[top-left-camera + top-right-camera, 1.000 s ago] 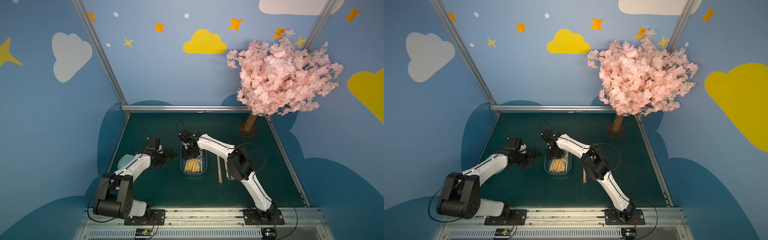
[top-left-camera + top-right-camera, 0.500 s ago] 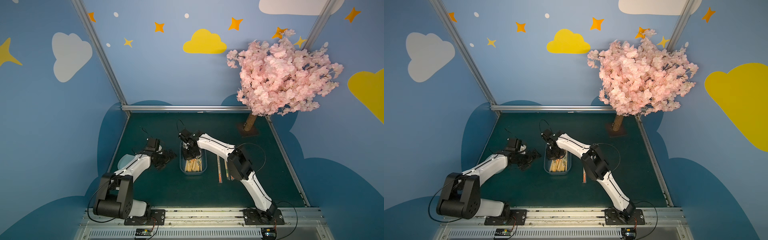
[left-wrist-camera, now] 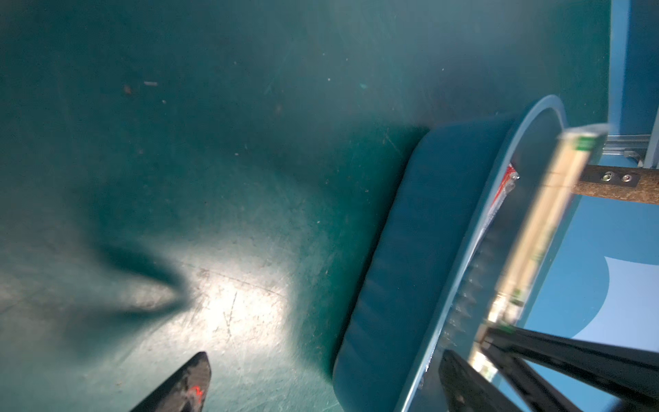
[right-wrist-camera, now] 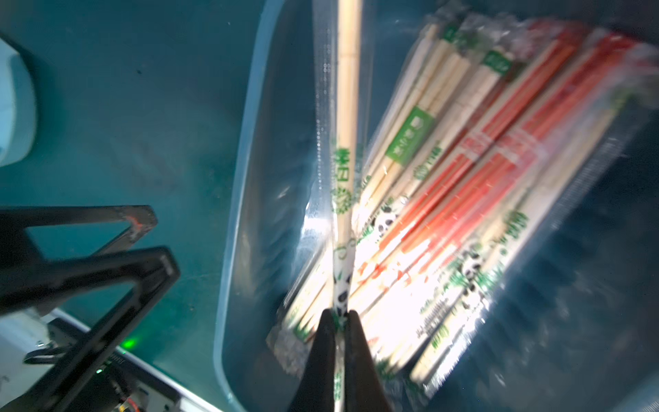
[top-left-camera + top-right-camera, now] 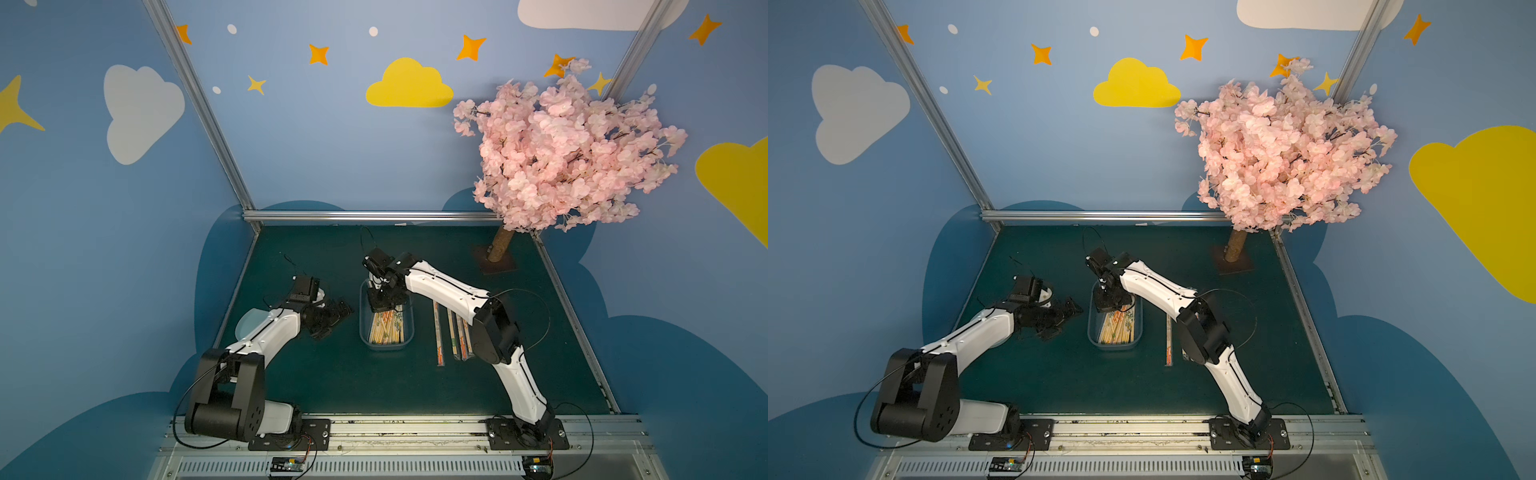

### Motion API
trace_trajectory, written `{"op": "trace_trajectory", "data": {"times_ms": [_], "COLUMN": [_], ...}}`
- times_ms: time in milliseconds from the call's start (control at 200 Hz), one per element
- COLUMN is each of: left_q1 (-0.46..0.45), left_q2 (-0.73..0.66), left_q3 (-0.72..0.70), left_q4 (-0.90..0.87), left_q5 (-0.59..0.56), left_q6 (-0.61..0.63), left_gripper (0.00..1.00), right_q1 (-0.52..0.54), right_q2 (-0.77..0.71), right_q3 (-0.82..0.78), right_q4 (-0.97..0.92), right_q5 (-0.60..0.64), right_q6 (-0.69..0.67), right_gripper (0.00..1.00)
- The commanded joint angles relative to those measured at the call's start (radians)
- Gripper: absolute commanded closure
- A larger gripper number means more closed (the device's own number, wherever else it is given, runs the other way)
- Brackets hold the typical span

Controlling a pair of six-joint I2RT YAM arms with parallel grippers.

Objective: Take the paired disposable chopsticks out of the storage box
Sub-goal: Pick up the paired disposable chopsticks from the storage box, then place the paired disposable chopsticks at the center of the board.

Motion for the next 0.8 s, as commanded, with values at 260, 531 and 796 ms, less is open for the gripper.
{"op": "trace_trajectory", "data": {"times_ms": [260,531,796], "left_q1": [-0.011,-0.082,-0.123], "left_q2": [-0.024,-0.02,-0.009], "left_q3": [0.067,0.096,0.09], "left_q4": [-0.051,-0.087,-0.078], "left_q5": [0.021,0.003,-0.016], "left_q6": [0.029,0.032,0.005], "left_gripper": [0.0,0.0,0.0], "right_q1": [-0.11,-0.222,-0.275], "right_q2": [-0.328,-0.487,-0.48], "right_q3": [-0.312,-0.672,-0.82], "right_q4": [0.101,0.184,0.216], "right_q5": [0.028,0.103,0.125], "right_q6": [0.049,0.029,-0.014], "right_gripper": [1.0,1.0,1.0]}}
